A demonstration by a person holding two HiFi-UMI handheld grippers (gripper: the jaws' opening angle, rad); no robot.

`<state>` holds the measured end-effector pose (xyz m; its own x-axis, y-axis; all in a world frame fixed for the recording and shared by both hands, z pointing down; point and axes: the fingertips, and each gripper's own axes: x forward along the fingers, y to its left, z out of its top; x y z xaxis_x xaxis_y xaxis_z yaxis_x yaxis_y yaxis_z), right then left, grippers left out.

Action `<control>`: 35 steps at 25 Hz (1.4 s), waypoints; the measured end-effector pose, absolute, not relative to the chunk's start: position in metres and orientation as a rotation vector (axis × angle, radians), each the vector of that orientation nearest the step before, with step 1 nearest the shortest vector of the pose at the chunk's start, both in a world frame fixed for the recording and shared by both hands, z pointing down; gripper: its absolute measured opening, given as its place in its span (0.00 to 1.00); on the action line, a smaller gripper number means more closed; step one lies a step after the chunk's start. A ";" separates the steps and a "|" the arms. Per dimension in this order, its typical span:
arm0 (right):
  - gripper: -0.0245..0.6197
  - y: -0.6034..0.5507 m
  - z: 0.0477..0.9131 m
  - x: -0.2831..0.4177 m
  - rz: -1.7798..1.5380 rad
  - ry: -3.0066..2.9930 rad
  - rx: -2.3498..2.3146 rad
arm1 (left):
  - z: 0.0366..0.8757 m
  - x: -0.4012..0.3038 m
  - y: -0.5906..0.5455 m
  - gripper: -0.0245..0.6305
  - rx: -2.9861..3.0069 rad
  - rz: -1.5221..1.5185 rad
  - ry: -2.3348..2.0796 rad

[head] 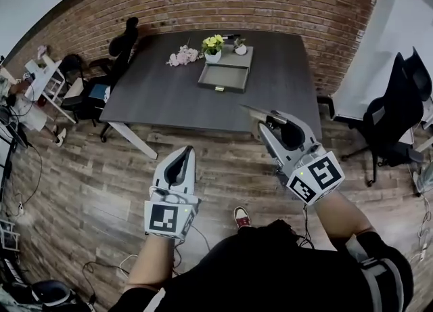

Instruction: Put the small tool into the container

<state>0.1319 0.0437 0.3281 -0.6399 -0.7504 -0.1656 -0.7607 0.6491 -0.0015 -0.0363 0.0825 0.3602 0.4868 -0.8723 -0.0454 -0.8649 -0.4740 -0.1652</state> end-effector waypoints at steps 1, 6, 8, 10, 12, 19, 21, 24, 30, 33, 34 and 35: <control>0.26 0.033 0.326 0.134 0.106 2.714 -1.248 | 0.357 -0.033 0.070 0.05 -2.556 -0.057 1.506; 0.26 -0.016 0.321 0.141 0.110 2.724 -1.229 | 0.354 -0.028 0.019 0.05 -2.550 -0.118 1.529; 0.26 -0.033 0.318 0.145 0.111 2.722 -1.225 | 0.349 -0.022 0.000 0.05 -2.548 -0.073 1.520; 0.26 -0.046 0.317 0.148 0.113 2.716 -1.225 | 0.347 -0.015 -0.014 0.05 -2.547 -0.051 1.496; 0.26 -0.057 0.319 0.150 0.110 2.712 -1.228 | 0.349 -0.011 -0.026 0.05 -2.555 -0.076 1.485; 0.26 -0.089 0.325 0.155 0.073 2.706 -1.240 | 0.354 -0.011 -0.059 0.05 -2.560 -0.153 1.506; 0.26 -0.096 0.325 0.156 0.073 2.707 -1.243 | 0.353 -0.012 -0.067 0.05 -2.551 -0.127 1.511; 0.26 -0.104 0.328 0.157 0.072 2.711 -1.250 | 0.351 -0.011 -0.076 0.05 -2.539 -0.074 1.504; 0.26 -0.114 0.331 0.163 0.056 2.702 -1.262 | 0.359 -0.004 -0.085 0.05 -2.537 -0.154 1.496; 0.26 -0.117 0.332 0.162 0.046 2.694 -1.265 | 0.356 -0.002 -0.086 0.05 -2.533 -0.138 1.469; 0.26 -0.117 0.332 0.161 0.044 2.691 -1.263 | 0.356 -0.003 -0.087 0.05 -2.533 -0.148 1.468; 0.26 -0.117 0.332 0.161 0.044 2.688 -1.260 | 0.355 -0.004 -0.088 0.05 -2.533 -0.162 1.470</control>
